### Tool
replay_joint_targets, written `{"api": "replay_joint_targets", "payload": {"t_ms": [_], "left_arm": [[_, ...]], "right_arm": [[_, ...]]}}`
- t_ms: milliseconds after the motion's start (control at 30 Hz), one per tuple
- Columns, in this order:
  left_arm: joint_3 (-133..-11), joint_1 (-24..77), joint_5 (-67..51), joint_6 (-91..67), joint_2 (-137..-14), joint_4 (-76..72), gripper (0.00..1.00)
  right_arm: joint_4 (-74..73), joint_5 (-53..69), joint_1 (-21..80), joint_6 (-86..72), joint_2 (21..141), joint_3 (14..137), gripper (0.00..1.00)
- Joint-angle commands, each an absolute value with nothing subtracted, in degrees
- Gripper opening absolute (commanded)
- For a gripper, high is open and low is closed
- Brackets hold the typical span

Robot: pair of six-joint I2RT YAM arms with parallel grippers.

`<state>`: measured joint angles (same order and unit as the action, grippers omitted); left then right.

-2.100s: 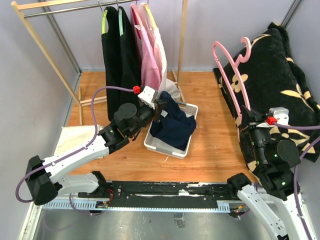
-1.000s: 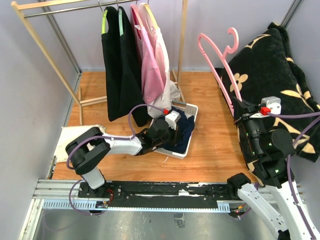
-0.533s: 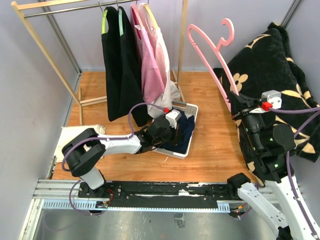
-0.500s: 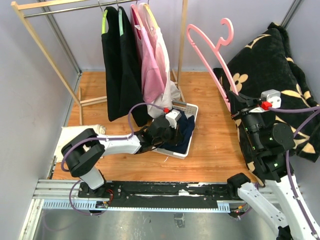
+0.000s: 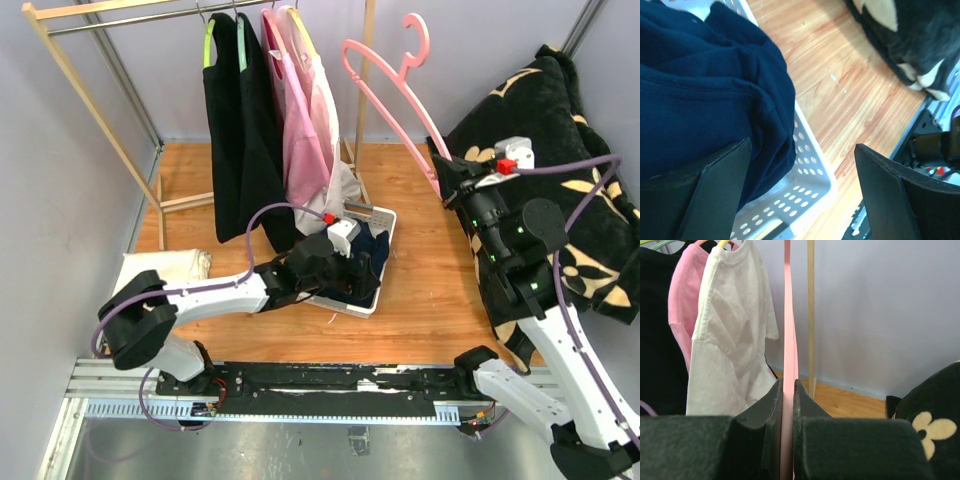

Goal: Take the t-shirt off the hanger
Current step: Place the T-shirt in the bin, then place the hanger on the clothesline.

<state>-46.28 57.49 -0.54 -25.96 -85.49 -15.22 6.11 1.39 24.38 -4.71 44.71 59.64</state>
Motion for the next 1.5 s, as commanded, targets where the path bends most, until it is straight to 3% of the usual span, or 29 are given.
{"api": "replay_joint_targets", "payload": {"t_ms": [0, 667, 1467], "left_arm": [[-47.9, 57.9, 1.5, -25.3, -79.6, -12.5, 0.89], [-36.7, 57.9, 7.0, -25.2, -55.1, -12.5, 0.91], [-31.9, 57.9, 12.5, -22.3, -41.8, -12.5, 0.92]], "right_arm": [[11.3, 2.4, 24.8, -4.6, 49.1, 64.3, 0.01], [17.6, 6.5, 24.8, -4.0, 67.5, 77.2, 0.01], [18.1, 12.9, 24.7, -6.4, 85.3, 94.2, 0.01]]}}
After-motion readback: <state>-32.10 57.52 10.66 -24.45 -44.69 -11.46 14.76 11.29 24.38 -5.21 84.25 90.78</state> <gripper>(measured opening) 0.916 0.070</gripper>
